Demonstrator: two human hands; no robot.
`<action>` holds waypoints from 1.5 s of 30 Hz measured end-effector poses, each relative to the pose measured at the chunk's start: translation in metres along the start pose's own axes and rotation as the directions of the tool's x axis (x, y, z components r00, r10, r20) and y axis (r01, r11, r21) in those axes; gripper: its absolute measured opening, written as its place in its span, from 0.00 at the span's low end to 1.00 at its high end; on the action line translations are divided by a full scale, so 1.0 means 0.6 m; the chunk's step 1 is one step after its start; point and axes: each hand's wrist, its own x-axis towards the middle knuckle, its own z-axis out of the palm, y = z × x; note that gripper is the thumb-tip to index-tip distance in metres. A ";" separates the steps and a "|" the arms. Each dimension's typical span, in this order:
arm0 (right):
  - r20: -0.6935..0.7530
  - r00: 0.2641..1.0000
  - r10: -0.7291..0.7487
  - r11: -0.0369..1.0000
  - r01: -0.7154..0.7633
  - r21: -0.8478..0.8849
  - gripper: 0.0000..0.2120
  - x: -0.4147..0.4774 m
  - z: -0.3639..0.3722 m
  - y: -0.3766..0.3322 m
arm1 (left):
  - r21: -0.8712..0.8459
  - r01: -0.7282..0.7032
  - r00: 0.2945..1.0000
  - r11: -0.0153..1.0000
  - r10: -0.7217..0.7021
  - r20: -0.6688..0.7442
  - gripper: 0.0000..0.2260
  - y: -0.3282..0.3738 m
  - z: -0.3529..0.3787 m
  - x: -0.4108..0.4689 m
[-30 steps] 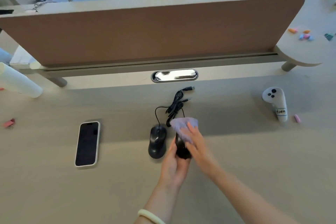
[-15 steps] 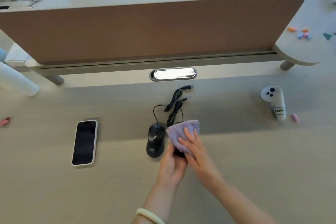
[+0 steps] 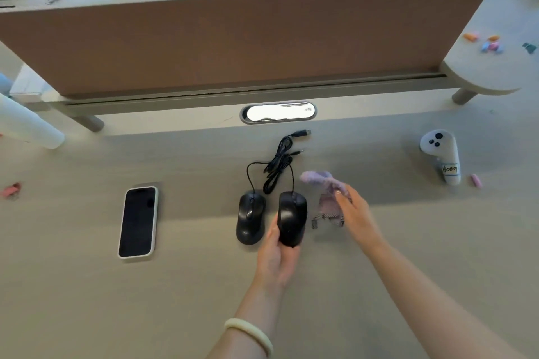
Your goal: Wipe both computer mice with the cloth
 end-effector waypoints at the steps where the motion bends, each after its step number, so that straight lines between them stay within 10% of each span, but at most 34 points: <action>1: -0.041 0.999 0.032 0.998 -0.030 0.059 0.11 -0.004 -0.011 0.001 | -0.012 -0.014 1.000 1.000 0.013 -0.021 0.16 -0.003 0.000 0.006; 8: -0.086 0.985 0.152 0.959 -0.126 0.252 0.13 -0.021 -0.053 0.015 | 0.251 -0.133 0.958 0.959 0.189 -0.214 0.14 -0.024 0.002 0.012; 15: -0.141 0.983 0.114 0.973 -0.081 0.217 0.12 -0.029 -0.083 0.008 | 0.772 -0.085 0.905 0.630 0.373 -0.205 0.16 -0.020 0.004 -0.018; 20: -0.013 0.957 -0.288 0.884 0.261 -0.388 0.17 -0.045 -0.073 0.022 | 0.858 -0.145 0.874 0.493 0.470 -0.123 0.16 0.021 0.005 -0.059; 23: 0.244 0.963 -0.115 0.625 0.261 -0.735 0.42 -0.064 -0.041 0.083 | 0.922 -0.218 0.798 0.320 0.602 -0.020 0.16 0.078 -0.023 -0.067; 26: 0.276 0.961 0.023 0.561 0.216 -0.799 0.43 -0.078 -0.030 0.121 | 0.984 -0.150 0.778 0.098 0.626 0.056 0.17 0.141 -0.077 -0.053; 31: 0.198 0.979 0.054 0.432 0.156 -0.888 0.34 -0.048 -0.032 0.139 | 0.889 -0.015 0.886 -0.458 0.406 0.224 0.19 0.181 -0.165 -0.018; 35: 0.075 0.996 0.040 0.457 0.049 -0.888 0.39 -0.014 -0.017 0.124 | 0.708 0.029 0.906 -0.705 0.318 0.280 0.20 0.179 -0.201 0.000; 45: 0.106 0.989 0.103 0.372 0.060 -0.926 0.38 -0.018 -0.016 0.123 | 0.630 0.070 0.962 -0.773 0.218 0.161 0.22 0.187 -0.201 0.009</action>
